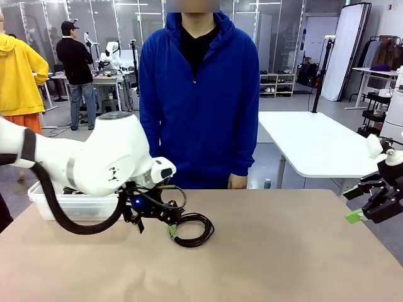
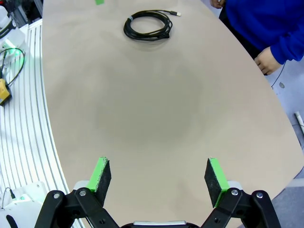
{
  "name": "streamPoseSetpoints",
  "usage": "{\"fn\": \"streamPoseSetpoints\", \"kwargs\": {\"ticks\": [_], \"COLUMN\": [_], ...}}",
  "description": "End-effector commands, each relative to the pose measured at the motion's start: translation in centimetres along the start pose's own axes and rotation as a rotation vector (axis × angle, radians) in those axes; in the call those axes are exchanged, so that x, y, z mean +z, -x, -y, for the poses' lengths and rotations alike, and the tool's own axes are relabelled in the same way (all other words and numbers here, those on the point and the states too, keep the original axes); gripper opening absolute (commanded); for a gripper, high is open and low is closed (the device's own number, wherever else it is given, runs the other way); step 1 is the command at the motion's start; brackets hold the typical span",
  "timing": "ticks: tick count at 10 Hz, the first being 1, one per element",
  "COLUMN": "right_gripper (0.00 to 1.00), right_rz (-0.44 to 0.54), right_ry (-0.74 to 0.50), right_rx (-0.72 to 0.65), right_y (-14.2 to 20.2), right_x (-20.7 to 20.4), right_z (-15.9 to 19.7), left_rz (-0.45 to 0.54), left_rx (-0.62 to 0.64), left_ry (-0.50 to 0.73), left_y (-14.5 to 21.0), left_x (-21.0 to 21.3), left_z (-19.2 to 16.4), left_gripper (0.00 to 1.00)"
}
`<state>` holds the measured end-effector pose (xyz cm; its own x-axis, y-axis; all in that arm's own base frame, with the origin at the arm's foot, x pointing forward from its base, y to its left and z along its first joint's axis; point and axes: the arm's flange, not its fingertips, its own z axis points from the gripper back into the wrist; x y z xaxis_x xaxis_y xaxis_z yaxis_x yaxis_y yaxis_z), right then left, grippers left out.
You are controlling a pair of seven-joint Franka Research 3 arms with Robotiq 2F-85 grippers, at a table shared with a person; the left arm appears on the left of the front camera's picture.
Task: Organize and store the cables.
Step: Place the USB Extension Cable into the Organizing box.
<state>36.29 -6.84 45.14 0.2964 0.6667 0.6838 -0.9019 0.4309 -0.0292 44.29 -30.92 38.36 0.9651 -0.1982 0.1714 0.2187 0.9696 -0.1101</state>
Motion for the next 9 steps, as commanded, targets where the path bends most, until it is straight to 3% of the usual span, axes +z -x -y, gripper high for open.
{"fn": "streamPoseSetpoints", "kwargs": {"ticks": [1,9], "right_gripper": [1.00,1.00], "right_rz": [0.008,0.008], "right_ry": [-0.006,-0.006], "right_rx": [0.009,0.009], "right_y": [0.1,0.1], "right_x": [0.0,0.0], "right_z": [0.1,0.1], "left_rz": [-0.009,-0.086], "left_rx": [0.094,0.239], "left_ry": [-0.087,-0.229], "left_y": [-2.4,-6.6], "left_x": [-1.2,-4.7], "left_z": [2.9,5.3], "left_gripper": [1.00,1.00]}}
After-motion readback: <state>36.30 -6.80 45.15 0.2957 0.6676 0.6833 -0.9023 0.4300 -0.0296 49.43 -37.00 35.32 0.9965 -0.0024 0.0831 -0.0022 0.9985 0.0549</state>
